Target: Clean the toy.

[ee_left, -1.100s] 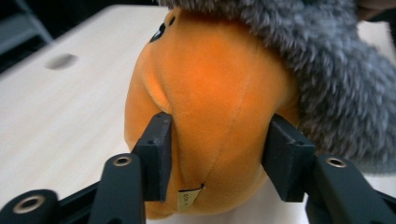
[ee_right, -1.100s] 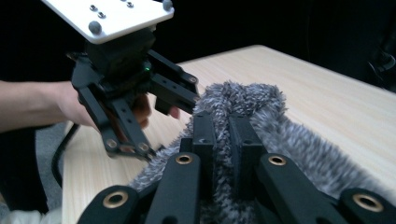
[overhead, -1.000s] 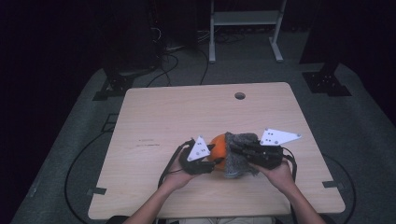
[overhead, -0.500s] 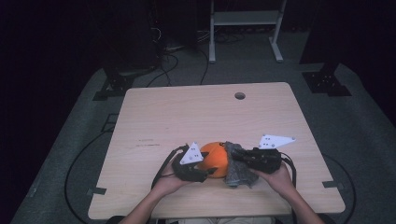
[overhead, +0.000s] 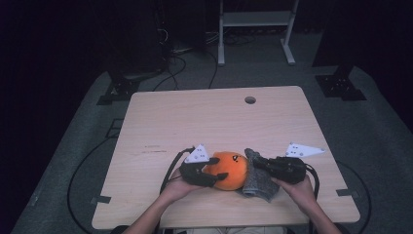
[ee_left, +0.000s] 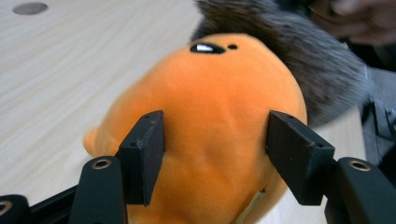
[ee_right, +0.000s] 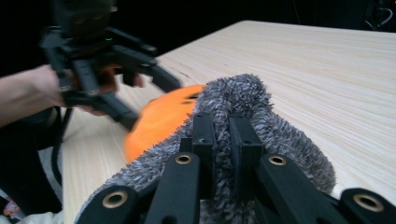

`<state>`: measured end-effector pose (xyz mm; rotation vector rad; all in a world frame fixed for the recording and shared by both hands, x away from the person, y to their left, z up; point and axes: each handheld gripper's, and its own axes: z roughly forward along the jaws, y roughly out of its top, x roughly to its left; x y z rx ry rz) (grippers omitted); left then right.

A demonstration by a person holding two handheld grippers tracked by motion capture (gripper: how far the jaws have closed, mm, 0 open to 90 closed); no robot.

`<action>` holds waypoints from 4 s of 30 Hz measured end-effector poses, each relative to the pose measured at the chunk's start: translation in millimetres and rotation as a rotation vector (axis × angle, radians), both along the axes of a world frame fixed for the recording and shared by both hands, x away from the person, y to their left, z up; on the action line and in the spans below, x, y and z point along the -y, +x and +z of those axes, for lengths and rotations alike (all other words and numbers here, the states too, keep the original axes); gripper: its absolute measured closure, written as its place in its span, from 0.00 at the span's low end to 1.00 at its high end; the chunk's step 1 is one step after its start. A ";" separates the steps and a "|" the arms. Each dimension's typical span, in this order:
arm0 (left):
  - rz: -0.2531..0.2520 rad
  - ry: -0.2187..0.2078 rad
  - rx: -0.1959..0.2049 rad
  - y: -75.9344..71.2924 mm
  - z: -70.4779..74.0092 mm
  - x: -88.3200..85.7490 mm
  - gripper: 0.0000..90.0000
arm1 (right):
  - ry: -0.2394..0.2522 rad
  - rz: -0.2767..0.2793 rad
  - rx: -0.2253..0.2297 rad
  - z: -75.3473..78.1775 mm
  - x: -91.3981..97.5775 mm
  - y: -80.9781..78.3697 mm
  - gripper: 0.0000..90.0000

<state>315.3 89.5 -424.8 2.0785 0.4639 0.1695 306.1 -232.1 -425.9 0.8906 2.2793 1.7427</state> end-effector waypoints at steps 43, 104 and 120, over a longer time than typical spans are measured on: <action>0.124 0.028 0.116 46.2 28.3 24.4 0.59 | -0.127 -0.179 0.027 4.3 78.2 -0.5 0.83; 0.248 -0.025 0.088 39.3 25.8 -29.9 0.19 | -0.072 -0.214 -0.013 -0.3 77.3 14.0 0.45; 0.312 -0.018 0.085 28.9 15.3 -58.6 0.14 | -0.108 -0.202 -0.003 4.4 71.6 15.6 0.42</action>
